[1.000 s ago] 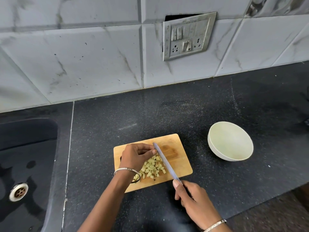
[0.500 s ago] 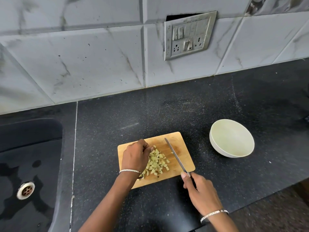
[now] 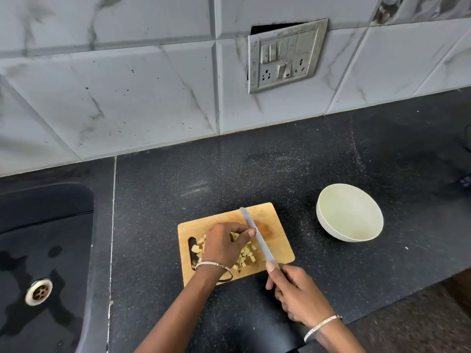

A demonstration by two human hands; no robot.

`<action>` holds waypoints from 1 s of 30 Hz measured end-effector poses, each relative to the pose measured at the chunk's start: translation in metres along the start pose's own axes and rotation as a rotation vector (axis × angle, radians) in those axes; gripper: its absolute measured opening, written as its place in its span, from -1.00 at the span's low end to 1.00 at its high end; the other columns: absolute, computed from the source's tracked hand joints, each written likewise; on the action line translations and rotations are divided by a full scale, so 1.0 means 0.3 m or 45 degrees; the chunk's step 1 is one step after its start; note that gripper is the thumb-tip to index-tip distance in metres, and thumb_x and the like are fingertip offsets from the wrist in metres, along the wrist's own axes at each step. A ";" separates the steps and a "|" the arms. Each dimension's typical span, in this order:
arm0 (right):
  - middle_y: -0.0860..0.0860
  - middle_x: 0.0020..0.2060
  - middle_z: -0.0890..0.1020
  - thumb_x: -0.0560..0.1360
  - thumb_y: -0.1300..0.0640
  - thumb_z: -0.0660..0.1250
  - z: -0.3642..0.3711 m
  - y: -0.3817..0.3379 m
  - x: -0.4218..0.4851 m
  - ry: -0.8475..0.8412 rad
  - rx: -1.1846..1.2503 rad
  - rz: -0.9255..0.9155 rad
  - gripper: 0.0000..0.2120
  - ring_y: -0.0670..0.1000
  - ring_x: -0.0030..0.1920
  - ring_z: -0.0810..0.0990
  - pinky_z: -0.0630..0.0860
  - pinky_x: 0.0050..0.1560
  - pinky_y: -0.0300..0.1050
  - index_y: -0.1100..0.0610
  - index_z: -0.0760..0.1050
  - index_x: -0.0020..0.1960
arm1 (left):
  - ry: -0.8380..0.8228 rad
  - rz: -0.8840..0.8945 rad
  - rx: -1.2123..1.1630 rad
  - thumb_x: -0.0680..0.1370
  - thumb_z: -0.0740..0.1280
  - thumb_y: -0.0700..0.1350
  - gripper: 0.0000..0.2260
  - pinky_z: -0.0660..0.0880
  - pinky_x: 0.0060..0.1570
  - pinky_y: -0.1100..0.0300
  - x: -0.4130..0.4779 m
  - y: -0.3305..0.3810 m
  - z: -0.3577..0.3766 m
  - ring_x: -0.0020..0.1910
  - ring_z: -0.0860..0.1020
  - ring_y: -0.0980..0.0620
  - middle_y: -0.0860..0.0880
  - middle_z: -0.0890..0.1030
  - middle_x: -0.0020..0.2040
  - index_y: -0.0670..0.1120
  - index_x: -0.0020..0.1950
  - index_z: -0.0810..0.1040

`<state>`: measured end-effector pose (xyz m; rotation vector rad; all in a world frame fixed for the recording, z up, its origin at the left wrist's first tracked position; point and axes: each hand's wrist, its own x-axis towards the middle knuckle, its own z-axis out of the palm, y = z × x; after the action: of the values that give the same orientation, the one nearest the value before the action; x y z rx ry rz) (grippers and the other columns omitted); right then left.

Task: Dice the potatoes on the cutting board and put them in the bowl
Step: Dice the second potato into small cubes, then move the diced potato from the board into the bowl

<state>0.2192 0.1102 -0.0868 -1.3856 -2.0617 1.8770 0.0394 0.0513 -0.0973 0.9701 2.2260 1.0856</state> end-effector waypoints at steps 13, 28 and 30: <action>0.07 -0.20 0.64 0.63 -0.10 0.05 -0.191 0.071 0.119 0.525 -0.935 -0.089 -0.73 0.20 -0.06 0.61 0.35 -0.22 0.01 0.05 0.36 -0.10 | 0.140 -0.139 0.208 0.47 0.46 -0.05 -0.93 0.45 -0.24 0.38 0.015 -0.021 -0.055 -0.24 0.57 0.28 0.21 0.68 -0.19 0.12 -0.09 0.70; 0.12 -0.11 0.56 0.47 0.01 0.39 -0.146 0.002 0.153 0.522 -1.412 -0.344 -0.73 0.17 -0.14 0.58 0.51 -0.19 0.01 0.21 0.53 -0.01 | 0.363 -0.301 0.138 0.43 0.48 -0.11 -0.78 0.53 -0.15 0.29 -0.113 -0.080 -0.140 -0.28 0.57 0.21 0.15 0.62 -0.20 0.10 0.04 0.63; 0.06 -0.02 0.55 0.51 -0.03 0.34 -0.127 -0.051 0.160 0.383 -1.273 -0.488 -0.72 0.10 -0.02 0.57 0.50 -0.06 -0.06 0.16 0.53 0.08 | 0.237 -0.369 0.294 0.36 0.54 -0.01 -0.58 0.53 -0.10 0.20 -0.112 -0.096 -0.148 -0.23 0.55 0.18 0.09 0.57 -0.07 0.05 0.19 0.57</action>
<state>0.2025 0.1710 -0.0888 -1.0963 -2.9042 0.4130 0.0200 -0.0081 -0.0917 0.6245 2.5898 0.8305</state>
